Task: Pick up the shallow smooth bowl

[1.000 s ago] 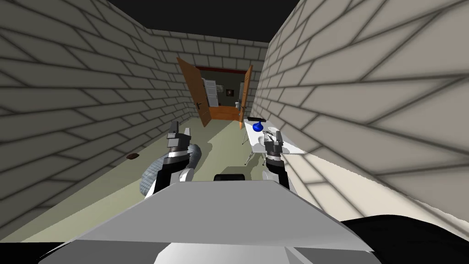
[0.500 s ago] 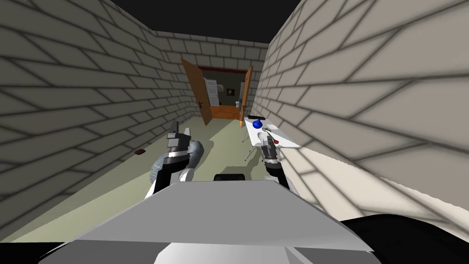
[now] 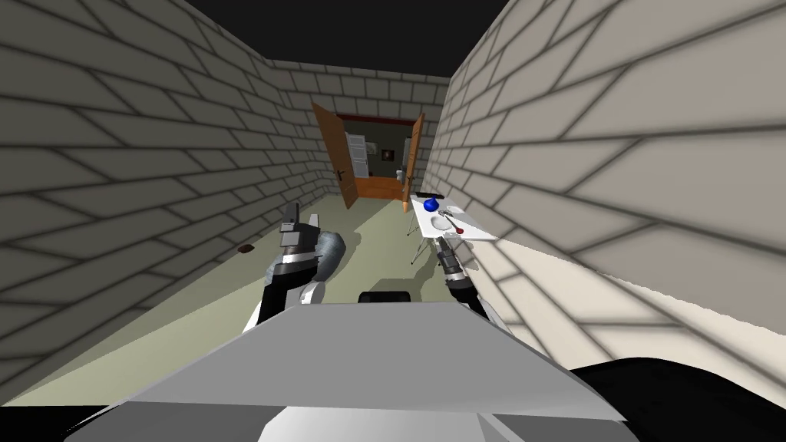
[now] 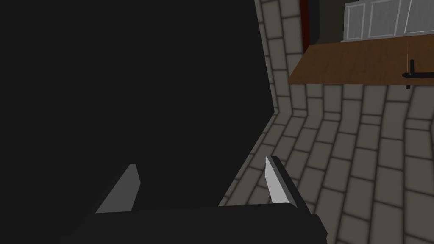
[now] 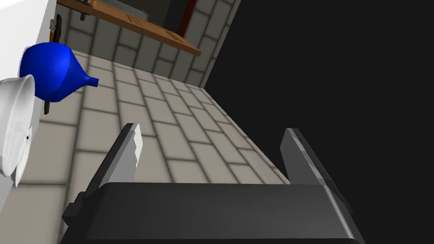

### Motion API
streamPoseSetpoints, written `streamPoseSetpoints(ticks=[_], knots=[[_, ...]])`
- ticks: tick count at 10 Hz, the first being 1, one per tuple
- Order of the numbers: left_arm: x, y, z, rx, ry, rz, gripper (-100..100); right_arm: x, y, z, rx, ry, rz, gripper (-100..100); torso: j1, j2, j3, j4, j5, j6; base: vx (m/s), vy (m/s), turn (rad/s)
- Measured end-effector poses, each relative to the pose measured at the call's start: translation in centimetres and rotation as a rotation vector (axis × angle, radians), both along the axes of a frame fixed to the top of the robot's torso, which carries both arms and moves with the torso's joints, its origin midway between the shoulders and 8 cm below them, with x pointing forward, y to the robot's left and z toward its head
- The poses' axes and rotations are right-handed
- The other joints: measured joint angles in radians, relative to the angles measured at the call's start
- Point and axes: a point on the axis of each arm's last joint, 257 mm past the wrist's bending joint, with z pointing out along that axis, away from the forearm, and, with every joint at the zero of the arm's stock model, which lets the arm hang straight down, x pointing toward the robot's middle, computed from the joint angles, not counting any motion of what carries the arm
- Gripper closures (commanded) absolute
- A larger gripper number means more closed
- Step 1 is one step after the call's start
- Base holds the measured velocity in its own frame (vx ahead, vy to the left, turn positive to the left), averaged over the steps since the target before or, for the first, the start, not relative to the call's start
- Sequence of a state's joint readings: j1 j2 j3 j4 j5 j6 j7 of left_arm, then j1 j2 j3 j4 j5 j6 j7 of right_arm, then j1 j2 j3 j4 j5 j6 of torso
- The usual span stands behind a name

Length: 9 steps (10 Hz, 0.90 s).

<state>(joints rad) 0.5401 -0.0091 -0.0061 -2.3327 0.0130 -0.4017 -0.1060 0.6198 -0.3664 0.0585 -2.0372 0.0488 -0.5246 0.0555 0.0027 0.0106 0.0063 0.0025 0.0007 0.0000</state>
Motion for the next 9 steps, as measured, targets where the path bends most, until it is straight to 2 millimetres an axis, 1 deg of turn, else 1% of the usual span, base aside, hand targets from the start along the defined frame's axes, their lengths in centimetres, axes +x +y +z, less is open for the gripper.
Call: streamPoseSetpoints(ticks=[1, 3, 4, 5, 7, 8, 9], knots=[[0.0, 0.0, 0.0, 0.0, 0.0, 0.0, 0, -0.1, -0.2, -1.7, -0.067, 0.033, 0.004, -100, 0.001, 0.001, 0.0, 0.0, 0.0, 0.0, -0.141, 0.04, 0.013], [0.0, 0.0, 0.0, 0.0, 0.0, 0.0, 0, -0.5, -0.7, -4.3, -0.166, 0.084, 0.014, -100, -0.001, -0.001, -0.001, 0.0, 0.0, 0.0, -0.142, 0.054, 0.045], [0.0, 0.0, 0.0, 0.0, 0.0, 0.0, 0, -1.0, -1.3, -6.4, -0.24, 0.119, 0.019, -100, 0.001, -0.001, 0.0, 0.0, 0.0, 0.0, -0.114, 0.048, 0.018], [0.0, 0.0, 0.0, 0.0, 0.0, 0.0, 0, -1.1, -1.7, -7.3, -0.288, 0.137, 0.028, -100, 0.0, -0.003, -0.001, 0.0, 0.0, 0.0, -0.106, 0.042, 0.054], [0.0, 0.0, 0.0, 0.0, 0.0, 0.0, 0, -2.2, -3.5, -10.8, -0.433, 0.206, 0.044, -100, -0.001, -0.003, -0.001, 0.0, 0.0, 0.0, -0.111, 0.038, 0.047], [0.0, 0.0, 0.0, 0.0, 0.0, 0.0, 0, -2.5, -3.7, -11.8, -0.485, 0.222, 0.056, -100, -0.001, -0.004, -0.002, -0.001, 0.0, 0.0, -0.071, 0.051, 0.053], [0.0, 0.0, 0.0, 0.0, 0.0, 0.0, 0, -3.0, -4.5, -13.6, -0.553, 0.251, 0.066, -100, -0.001, -0.006, -0.003, -0.001, 0.0, 0.0, -0.048, 0.041, 0.029]])
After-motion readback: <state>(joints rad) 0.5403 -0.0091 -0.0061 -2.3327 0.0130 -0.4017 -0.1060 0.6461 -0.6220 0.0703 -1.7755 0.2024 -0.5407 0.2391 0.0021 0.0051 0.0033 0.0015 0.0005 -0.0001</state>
